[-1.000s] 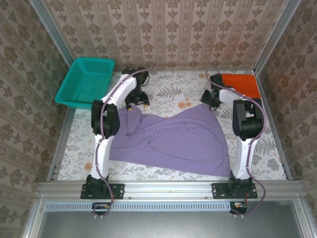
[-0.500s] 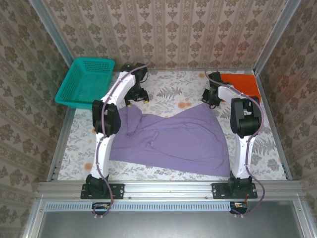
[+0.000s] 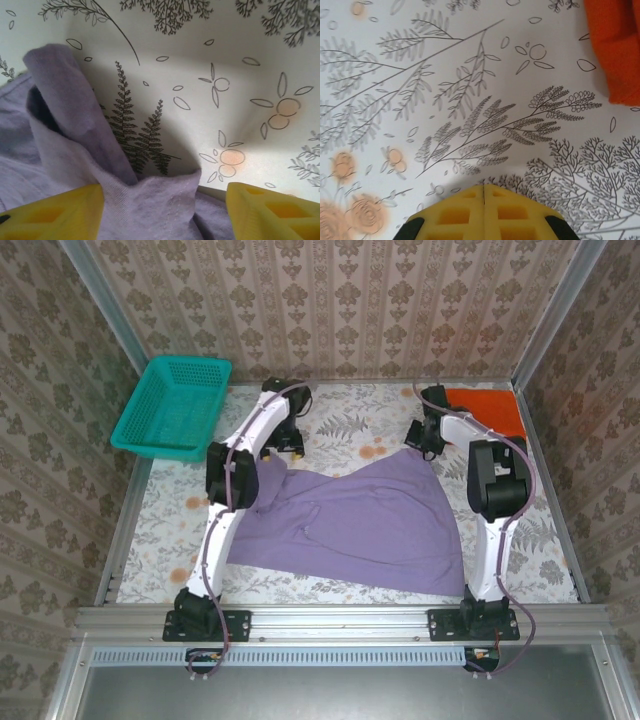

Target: Fold and stack the t-shirts

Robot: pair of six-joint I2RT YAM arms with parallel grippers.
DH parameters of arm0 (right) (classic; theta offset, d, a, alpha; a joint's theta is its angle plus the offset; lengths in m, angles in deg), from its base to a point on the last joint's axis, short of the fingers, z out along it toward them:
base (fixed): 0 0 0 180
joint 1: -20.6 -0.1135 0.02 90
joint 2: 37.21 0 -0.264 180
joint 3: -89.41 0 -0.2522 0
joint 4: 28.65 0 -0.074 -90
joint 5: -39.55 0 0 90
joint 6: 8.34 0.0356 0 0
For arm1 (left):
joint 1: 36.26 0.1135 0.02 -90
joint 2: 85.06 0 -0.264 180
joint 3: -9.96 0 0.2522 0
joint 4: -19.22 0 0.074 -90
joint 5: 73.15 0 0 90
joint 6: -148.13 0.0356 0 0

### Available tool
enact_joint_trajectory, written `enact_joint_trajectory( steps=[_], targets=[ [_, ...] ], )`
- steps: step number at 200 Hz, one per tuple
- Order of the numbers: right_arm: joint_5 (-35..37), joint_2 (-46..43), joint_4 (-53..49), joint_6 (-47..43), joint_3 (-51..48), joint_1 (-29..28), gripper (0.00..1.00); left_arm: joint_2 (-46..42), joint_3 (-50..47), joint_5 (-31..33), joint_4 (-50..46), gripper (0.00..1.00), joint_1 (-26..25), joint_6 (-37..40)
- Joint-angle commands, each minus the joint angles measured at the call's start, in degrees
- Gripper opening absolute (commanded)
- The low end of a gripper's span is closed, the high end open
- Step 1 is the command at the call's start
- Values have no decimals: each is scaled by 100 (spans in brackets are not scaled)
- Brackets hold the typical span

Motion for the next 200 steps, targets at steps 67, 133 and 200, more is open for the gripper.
enact_joint_trajectory(
  steps=[67, 133, 200],
  targets=[
    [-151, -589, 152, -122, -325, -61, 0, 26, 103, 390, -332, 10, 12, 188],
    [-387, -1224, 267, -78, -779, -84, 0, -2167, -2412, 185, 1890, 1, 63, 300],
    [-810, -2082, 800, 151, -2028, -111, 0, -5078, -7725, -1401, 5996, 8, 1033, -365]
  ],
)
